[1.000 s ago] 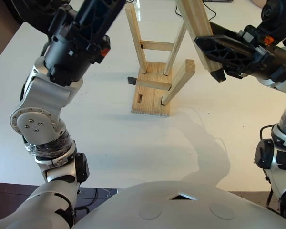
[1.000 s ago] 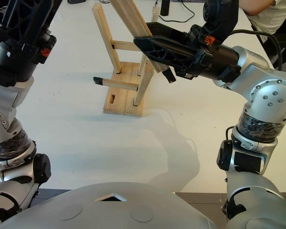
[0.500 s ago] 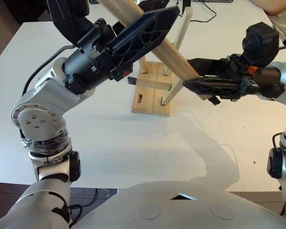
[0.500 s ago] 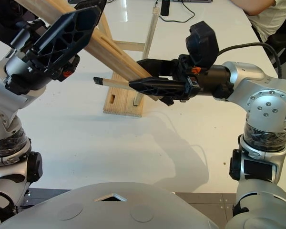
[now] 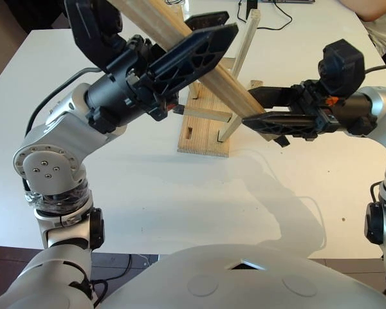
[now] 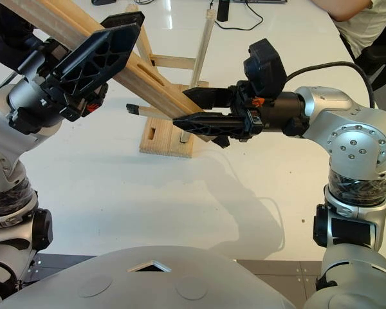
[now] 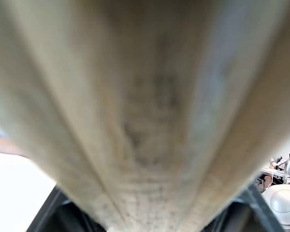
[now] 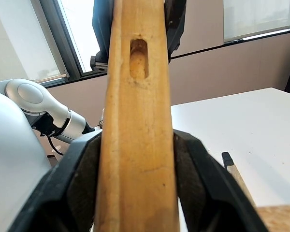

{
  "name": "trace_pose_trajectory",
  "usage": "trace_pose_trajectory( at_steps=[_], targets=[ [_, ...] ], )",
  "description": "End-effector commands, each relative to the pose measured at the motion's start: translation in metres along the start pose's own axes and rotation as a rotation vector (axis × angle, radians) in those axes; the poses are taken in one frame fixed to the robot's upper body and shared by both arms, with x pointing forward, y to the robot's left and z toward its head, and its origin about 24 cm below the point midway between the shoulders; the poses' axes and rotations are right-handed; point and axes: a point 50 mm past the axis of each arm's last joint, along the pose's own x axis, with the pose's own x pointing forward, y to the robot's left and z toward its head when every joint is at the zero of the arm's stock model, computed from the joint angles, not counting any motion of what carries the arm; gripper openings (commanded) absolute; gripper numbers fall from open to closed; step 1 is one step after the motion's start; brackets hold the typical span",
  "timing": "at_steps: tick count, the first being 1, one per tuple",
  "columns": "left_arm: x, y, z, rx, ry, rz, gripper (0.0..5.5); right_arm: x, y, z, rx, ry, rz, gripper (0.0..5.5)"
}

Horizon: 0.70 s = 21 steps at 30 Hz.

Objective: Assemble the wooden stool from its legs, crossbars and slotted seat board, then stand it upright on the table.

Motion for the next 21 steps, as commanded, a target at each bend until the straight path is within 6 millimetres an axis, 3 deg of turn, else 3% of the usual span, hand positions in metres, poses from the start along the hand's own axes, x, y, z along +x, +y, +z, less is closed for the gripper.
trace_pose_trajectory(
  at_steps=[1, 6, 9, 11, 16, 18, 21],
  targets=[
    [-0.005, 0.000, 0.024, 0.110, -0.061, 0.024, 2.04, -0.005, -0.006, 0.019, -0.050, -0.141, -0.071, 2.43],
    [-0.022, 0.004, 0.064, 0.349, -0.084, 0.146, 2.04, -0.008, -0.013, 0.039, -0.027, -0.302, -0.137, 3.04],
    [-0.056, 0.015, 0.094, 0.528, -0.116, 0.375, 2.04, -0.018, -0.022, 0.050, -0.054, -0.389, -0.246, 3.05],
    [-0.092, 0.028, 0.097, 0.580, -0.066, 0.567, 2.04, -0.026, -0.029, 0.057, -0.070, -0.445, -0.324, 3.05],
    [-0.174, 0.054, 0.067, 0.487, 0.074, 0.887, 2.04, -0.037, -0.040, 0.055, -0.084, -0.475, -0.433, 3.05],
    [-0.188, 0.065, 0.038, 0.397, 0.117, 0.922, 2.04, -0.035, -0.046, 0.050, -0.082, -0.456, -0.460, 3.05],
    [-0.193, 0.079, 0.006, 0.294, 0.085, 0.939, 2.04, -0.034, -0.059, 0.036, -0.077, -0.396, -0.516, 3.05]
  ],
)
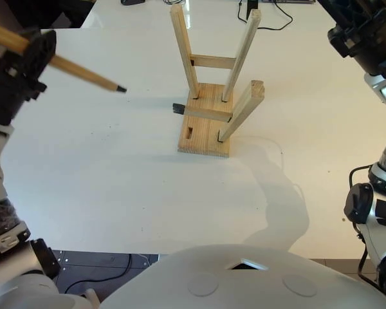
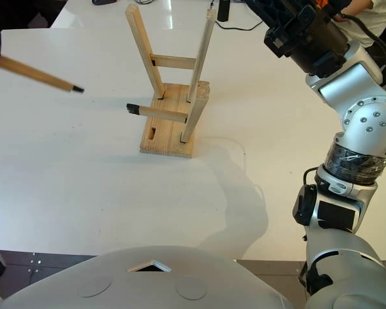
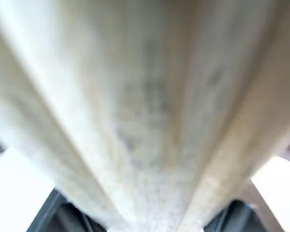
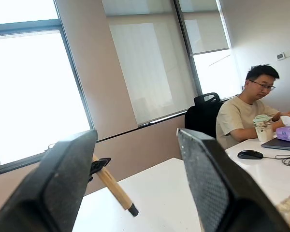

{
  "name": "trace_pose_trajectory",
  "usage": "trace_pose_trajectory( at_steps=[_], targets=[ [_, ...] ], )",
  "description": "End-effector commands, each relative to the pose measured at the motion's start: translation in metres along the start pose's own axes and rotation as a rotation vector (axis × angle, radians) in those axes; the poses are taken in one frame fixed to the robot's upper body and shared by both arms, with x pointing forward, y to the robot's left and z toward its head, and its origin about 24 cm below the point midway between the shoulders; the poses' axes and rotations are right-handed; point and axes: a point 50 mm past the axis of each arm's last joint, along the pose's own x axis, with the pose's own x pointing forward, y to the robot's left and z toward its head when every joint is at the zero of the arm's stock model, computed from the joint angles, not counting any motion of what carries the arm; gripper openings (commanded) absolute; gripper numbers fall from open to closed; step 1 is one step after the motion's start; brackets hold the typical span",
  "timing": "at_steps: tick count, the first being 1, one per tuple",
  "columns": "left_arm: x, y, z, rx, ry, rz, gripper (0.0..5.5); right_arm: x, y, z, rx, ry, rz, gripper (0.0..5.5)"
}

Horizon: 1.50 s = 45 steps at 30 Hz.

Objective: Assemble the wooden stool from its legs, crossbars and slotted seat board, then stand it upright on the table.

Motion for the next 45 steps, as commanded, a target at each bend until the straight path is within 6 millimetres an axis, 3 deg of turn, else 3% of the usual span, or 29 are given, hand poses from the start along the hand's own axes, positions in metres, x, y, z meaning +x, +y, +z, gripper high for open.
trace_pose_trajectory(
  at_steps=[1, 5, 12, 17, 21, 23, 25, 29, 36, 42, 45],
  targets=[
    [0.009, -0.008, -0.052, -0.141, 0.045, -0.008, 2.04, -0.001, -0.019, -0.022, -0.020, 0.087, -0.085, 3.05],
    [0.014, -0.033, -0.080, -0.233, 0.073, -0.055, 2.04, -0.014, -0.041, -0.037, -0.017, 0.129, -0.195, 3.05],
    [0.012, -0.089, -0.109, -0.369, 0.221, -0.256, 2.04, -0.035, -0.058, -0.054, -0.004, 0.137, -0.328, 3.05],
    [0.021, -0.112, -0.097, -0.352, 0.203, -0.360, 2.04, -0.052, -0.066, -0.066, -0.005, 0.174, -0.403, 3.05],
    [0.034, -0.117, -0.068, -0.167, 0.099, -0.424, 2.04, -0.069, -0.075, -0.071, -0.016, 0.202, -0.474, 3.05],
    [0.037, -0.131, -0.056, -0.052, 0.062, -0.515, 2.04, -0.080, -0.083, -0.074, -0.025, 0.219, -0.536, 3.05],
    [0.038, -0.146, -0.054, 0.032, 0.047, -0.595, 2.04, -0.091, -0.092, -0.079, -0.027, 0.242, -0.603, 3.05],
    [0.036, -0.165, -0.069, 0.095, 0.062, -0.660, 2.04, -0.103, -0.097, -0.094, -0.022, 0.306, -0.634, 3.05],
    [0.039, -0.160, -0.109, 0.208, 0.137, -0.650, 2.04, -0.103, -0.100, -0.097, -0.015, 0.305, -0.631, 3.05],
    [0.041, -0.152, -0.116, 0.245, 0.153, -0.654, 2.04, -0.104, -0.098, -0.099, -0.020, 0.308, -0.624, 3.05],
    [0.041, -0.145, -0.117, 0.258, 0.200, -0.648, 2.04, -0.094, -0.090, -0.089, -0.066, 0.275, -0.573, 3.05]
  ],
)
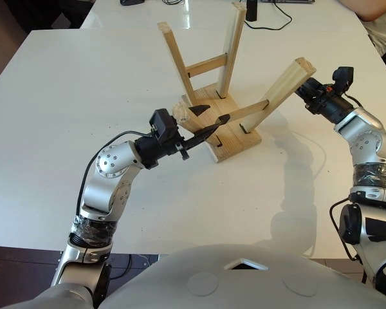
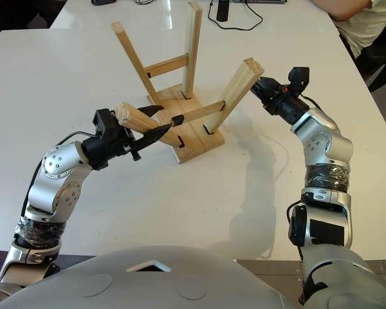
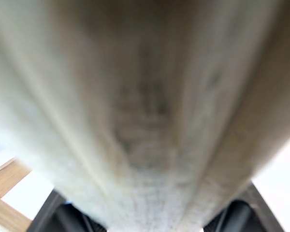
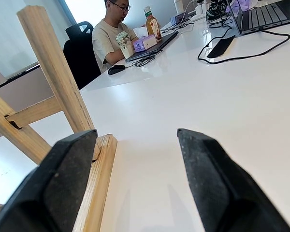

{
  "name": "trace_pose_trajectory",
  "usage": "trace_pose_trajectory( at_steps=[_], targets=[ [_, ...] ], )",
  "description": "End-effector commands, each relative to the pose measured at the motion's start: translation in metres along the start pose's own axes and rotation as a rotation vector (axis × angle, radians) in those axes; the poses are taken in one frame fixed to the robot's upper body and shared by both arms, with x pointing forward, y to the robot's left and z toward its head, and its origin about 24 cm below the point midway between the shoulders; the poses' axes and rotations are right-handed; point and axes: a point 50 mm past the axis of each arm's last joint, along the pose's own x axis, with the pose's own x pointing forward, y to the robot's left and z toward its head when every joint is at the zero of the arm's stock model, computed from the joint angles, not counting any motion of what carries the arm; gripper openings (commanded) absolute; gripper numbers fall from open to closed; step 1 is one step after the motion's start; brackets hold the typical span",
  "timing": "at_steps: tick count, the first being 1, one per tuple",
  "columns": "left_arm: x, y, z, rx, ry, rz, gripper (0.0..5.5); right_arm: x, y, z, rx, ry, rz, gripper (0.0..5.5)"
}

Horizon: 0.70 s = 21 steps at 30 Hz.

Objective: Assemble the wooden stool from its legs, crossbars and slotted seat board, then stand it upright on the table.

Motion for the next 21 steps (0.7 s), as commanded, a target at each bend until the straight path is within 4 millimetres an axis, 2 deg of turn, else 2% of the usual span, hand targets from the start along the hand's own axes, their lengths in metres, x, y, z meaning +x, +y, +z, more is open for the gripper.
trace_pose_trajectory(
  at_steps=[1, 4, 7, 9, 11, 13, 16, 21],
  targets=[
    [-0.012, 0.009, -0.017, -0.018, 0.175, 0.007, 2.04, -0.001, 0.017, 0.021, -0.074, -0.075, 0.065, 3.05],
    [-0.013, 0.016, -0.015, -0.012, 0.219, -0.019, 2.04, 0.001, 0.054, 0.055, -0.187, -0.202, 0.185, 3.05],
    [-0.008, 0.021, -0.012, -0.005, 0.235, -0.019, 2.04, 0.000, 0.115, 0.091, -0.253, -0.355, 0.417, 2.78],
    [-0.005, 0.020, -0.011, -0.004, 0.232, -0.020, 2.04, -0.006, 0.149, 0.098, -0.314, -0.377, 0.568, 2.48],
    [-0.005, 0.020, -0.009, -0.005, 0.228, -0.018, 2.04, -0.010, 0.173, 0.092, -0.427, -0.332, 0.657, 2.22],
    [-0.006, 0.020, -0.008, -0.008, 0.222, -0.007, 2.04, -0.009, 0.186, 0.083, -0.508, -0.281, 0.677, 1.95],
    [-0.008, 0.019, -0.009, -0.020, 0.227, 0.011, 2.04, -0.001, 0.189, 0.059, -0.629, -0.167, 0.649, 1.45],
    [-0.005, 0.015, -0.011, -0.055, 0.242, 0.012, 2.04, 0.011, 0.162, 0.009, -0.741, 0.027, 0.531, 0.59]
  ],
)
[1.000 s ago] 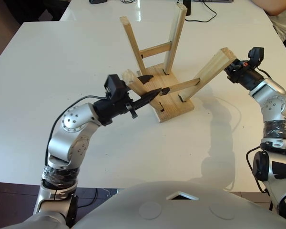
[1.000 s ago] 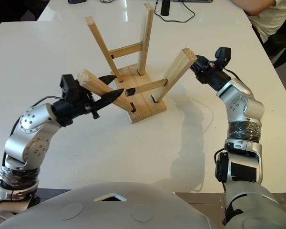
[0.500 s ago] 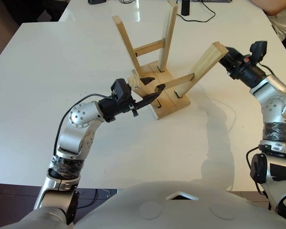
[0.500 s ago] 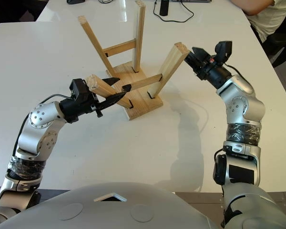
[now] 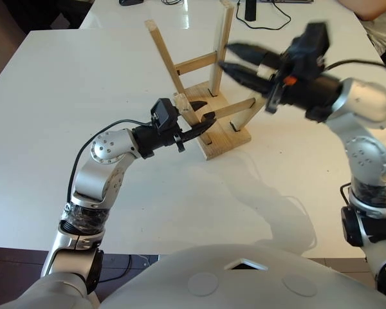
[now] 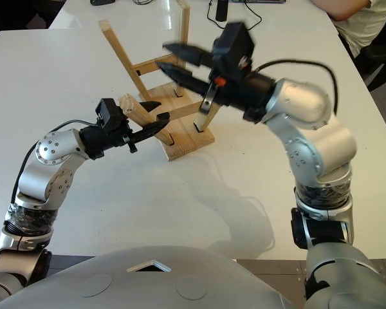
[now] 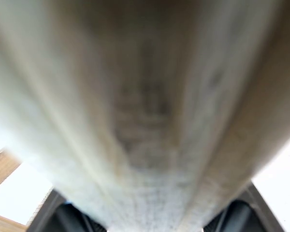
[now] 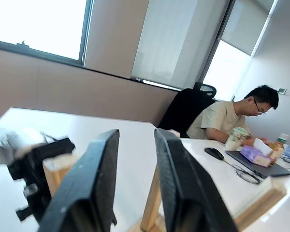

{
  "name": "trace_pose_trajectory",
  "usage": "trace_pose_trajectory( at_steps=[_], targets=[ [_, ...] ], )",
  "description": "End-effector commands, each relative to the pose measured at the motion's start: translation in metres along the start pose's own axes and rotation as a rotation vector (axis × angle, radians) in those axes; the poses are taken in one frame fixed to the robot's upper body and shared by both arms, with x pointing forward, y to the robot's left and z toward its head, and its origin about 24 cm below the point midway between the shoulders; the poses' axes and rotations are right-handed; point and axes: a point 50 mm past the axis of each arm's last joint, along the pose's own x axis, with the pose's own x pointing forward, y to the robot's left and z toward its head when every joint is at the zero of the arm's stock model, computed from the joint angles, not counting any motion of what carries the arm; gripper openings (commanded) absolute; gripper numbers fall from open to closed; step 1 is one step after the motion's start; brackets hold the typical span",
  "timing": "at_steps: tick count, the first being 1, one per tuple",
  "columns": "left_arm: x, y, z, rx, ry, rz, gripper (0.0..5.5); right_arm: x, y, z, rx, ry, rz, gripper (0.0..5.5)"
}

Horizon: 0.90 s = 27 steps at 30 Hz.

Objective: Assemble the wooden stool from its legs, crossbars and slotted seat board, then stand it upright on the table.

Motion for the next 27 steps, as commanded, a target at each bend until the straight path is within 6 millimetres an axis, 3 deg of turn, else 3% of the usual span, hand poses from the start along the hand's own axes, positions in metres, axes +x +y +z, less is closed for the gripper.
trace_pose_trajectory(
  at_steps=[1, 3, 5, 10, 12, 15, 17, 18, 19, 21, 23, 25, 27],
  targets=[
    [-0.006, -0.003, -0.018, -0.067, 0.117, 0.026, 2.04, -0.004, 0.002, -0.046, -0.048, 0.192, -0.029, 0.46],
    [-0.005, -0.005, -0.019, -0.070, 0.124, 0.025, 2.04, -0.005, 0.011, -0.066, -0.090, 0.287, 0.022, 0.19],
    [-0.003, -0.006, -0.019, -0.074, 0.130, 0.021, 2.04, -0.004, 0.019, -0.073, -0.092, 0.302, 0.058, 0.00],
    [0.002, -0.004, -0.025, -0.078, 0.220, 0.015, 2.04, 0.000, 0.012, -0.054, -0.060, 0.181, 0.003, 0.00],
    [0.003, -0.002, -0.026, -0.085, 0.238, 0.016, 2.04, 0.000, 0.004, -0.040, -0.054, 0.122, -0.038, 0.00],
    [0.007, 0.001, -0.029, -0.086, 0.281, 0.007, 2.04, -0.006, -0.022, 0.016, 0.022, -0.160, -0.152, 0.00],
    [0.009, 0.002, -0.032, -0.093, 0.310, 0.004, 2.04, -0.025, -0.057, 0.052, 0.016, -0.310, -0.316, 0.00],
    [0.010, 0.002, -0.034, -0.096, 0.322, 0.000, 2.04, -0.038, -0.079, 0.058, -0.008, -0.311, -0.437, 0.00],
    [0.011, 0.002, -0.036, -0.096, 0.330, -0.006, 2.04, -0.051, -0.098, 0.057, -0.029, -0.272, -0.560, 0.00],
    [0.012, 0.002, -0.038, -0.093, 0.331, -0.030, 2.04, -0.074, -0.130, 0.030, -0.080, -0.065, -0.815, 0.00],
    [0.012, 0.002, -0.039, -0.100, 0.323, -0.049, 2.04, -0.082, -0.137, -0.009, -0.076, 0.131, -0.863, 0.00],
    [0.011, 0.005, -0.040, -0.099, 0.318, -0.061, 2.04, -0.073, -0.113, -0.050, 0.006, 0.283, -0.722, 0.00],
    [0.008, 0.005, -0.037, -0.097, 0.293, -0.102, 2.04, -0.050, -0.073, -0.069, 0.103, 0.269, -0.511, 0.00]
  ],
)
